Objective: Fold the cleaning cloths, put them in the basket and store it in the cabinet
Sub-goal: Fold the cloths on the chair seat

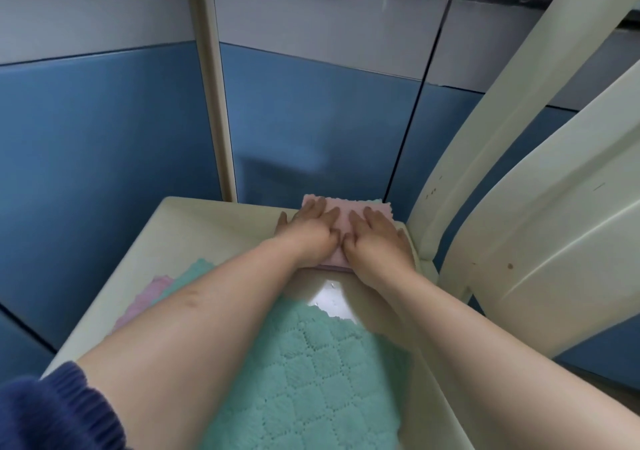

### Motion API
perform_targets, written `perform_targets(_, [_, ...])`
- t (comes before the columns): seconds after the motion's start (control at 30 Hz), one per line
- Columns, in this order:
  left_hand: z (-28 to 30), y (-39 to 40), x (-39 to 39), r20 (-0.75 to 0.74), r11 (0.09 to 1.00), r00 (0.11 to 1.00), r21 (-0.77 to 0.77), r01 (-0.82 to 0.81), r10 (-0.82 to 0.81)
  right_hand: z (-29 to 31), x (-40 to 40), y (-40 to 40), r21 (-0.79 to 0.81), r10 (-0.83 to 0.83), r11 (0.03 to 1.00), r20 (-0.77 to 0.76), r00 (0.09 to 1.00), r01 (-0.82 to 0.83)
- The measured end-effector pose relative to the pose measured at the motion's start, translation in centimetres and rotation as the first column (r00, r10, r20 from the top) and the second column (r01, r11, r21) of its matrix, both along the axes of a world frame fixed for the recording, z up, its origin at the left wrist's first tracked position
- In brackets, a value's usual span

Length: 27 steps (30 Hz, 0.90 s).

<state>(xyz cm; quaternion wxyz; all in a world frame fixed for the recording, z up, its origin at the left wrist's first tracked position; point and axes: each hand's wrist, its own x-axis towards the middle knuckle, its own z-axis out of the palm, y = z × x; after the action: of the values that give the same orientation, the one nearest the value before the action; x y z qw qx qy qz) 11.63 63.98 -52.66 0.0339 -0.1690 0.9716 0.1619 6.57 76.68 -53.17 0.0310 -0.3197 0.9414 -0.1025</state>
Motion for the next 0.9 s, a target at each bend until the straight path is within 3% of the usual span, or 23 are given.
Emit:
perform_targets(0.1, [0.2,-0.5,0.2,0.046,0.998,0.997,0.034,-0.059,0.057,0.5,-0.1,0.4,0.073,-0.119,0.991,0.092,0.989,0.113])
perform_targets(0.2, [0.8,-0.8,1.1,-0.002,0.997,0.998,-0.019,-0.069,0.069,1.9,0.4,0.2,0.076,-0.109,0.992,0.055,0.993,0.104])
perform_targets(0.27, [1.6,-0.7,2.8,-0.125,0.996,0.991,-0.059,-0.063,0.056,2.8,1.9,0.3,-0.041,-0.043,0.998,-0.05,0.998,0.041])
perform_targets(0.4, [3.4,-0.4,11.1,-0.289,0.999,0.956,0.046,-0.027,0.039,3.8,8.2,2.0,-0.328,0.164,0.922,-0.153,0.975,-0.207])
perform_targets(0.53, [4.4,0.1,22.2,-0.297,0.999,0.955,0.033,-0.005,0.015,4.3,16.9,4.9,-0.459,0.311,0.833,-0.071,0.948,-0.308])
perform_targets(0.63, [4.0,0.7,29.0,-0.3,0.995,0.953,0.096,-0.014,0.042,3.6,22.2,6.9,-0.353,0.417,0.837,-0.08,0.905,-0.417])
perform_targets(0.77, [1.6,1.5,34.1,-0.179,0.994,0.984,0.108,-0.008,0.027,2.4,25.1,8.9,0.089,0.384,0.911,0.166,0.908,-0.402])
perform_targets(0.9, [0.5,3.7,35.6,-0.136,0.999,0.991,0.051,-0.01,0.017,1.9,24.8,9.5,0.14,0.343,0.912,0.257,0.903,-0.386])
